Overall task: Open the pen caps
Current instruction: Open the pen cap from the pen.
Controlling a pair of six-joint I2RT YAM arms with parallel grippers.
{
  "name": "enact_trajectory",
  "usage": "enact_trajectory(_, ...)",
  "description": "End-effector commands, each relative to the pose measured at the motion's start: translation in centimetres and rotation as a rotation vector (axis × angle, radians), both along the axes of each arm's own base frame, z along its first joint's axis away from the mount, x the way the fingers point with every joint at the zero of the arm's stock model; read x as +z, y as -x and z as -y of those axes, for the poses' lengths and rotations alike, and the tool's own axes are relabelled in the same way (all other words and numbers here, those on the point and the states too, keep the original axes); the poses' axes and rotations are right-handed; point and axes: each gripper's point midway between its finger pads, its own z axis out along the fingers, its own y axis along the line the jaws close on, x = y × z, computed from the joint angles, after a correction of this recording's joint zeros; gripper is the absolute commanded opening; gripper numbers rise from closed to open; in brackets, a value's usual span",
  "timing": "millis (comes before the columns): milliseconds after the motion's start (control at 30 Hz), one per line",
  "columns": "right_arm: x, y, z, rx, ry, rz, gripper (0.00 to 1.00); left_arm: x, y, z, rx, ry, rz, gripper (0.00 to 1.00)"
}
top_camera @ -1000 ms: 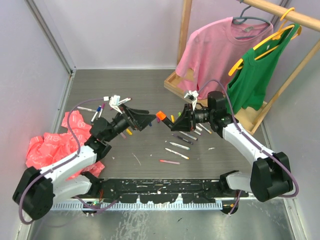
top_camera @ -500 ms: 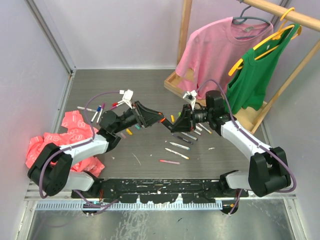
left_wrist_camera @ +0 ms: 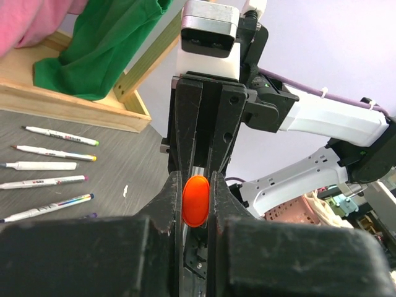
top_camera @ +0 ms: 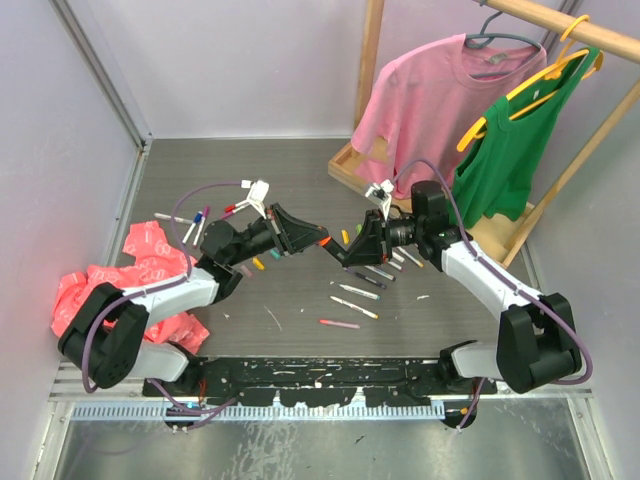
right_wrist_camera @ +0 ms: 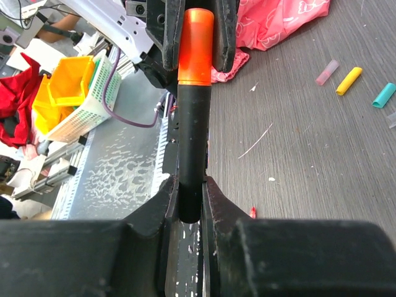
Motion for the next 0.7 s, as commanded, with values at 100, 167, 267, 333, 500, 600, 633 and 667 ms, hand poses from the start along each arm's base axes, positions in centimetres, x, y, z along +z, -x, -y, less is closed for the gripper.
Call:
enact_trajectory(100,1.3,-0.9,-0.4,-0.002,-0.020,0.074,0.42,2.5,0.8,-0.2,-0.007,0.032,0.123,0.00)
enact_trajectory(167,1.2,-0.6,-0.6,0.005,-0.019,0.071,0.56,2.2,0.9,0.2,-0.009,0.009,0.136,0.00)
enact_trajectory(267,1.2,-0.4,-0.8,0.017,-0.018,0.071,0.64,1.8,1.4,1.2,-0.025,-0.026,0.151,0.00)
enact_trajectory(333,1.2,-0.4,-0.8,0.018,-0.016,0.071,0.64,1.7,1.6,1.5,-0.031,-0.040,0.161,0.00)
enact_trajectory(500,1.1,-0.1,-1.1,0.029,-0.008,0.073,0.59,1.9,1.5,1.7,-0.026,-0.048,0.174,0.00)
enact_trajectory(600,0.9,0.1,-1.4,0.042,0.000,0.076,0.49,2.1,1.4,1.8,-0.024,-0.045,0.179,0.00)
enact_trajectory(633,0.9,0.1,-1.5,0.046,0.002,0.078,0.40,2.2,1.3,1.8,-0.022,-0.045,0.182,0.00)
enact_trajectory(667,0.9,0.2,-1.6,0.052,0.005,0.077,0.29,2.3,1.2,1.8,-0.017,-0.045,0.187,0.00)
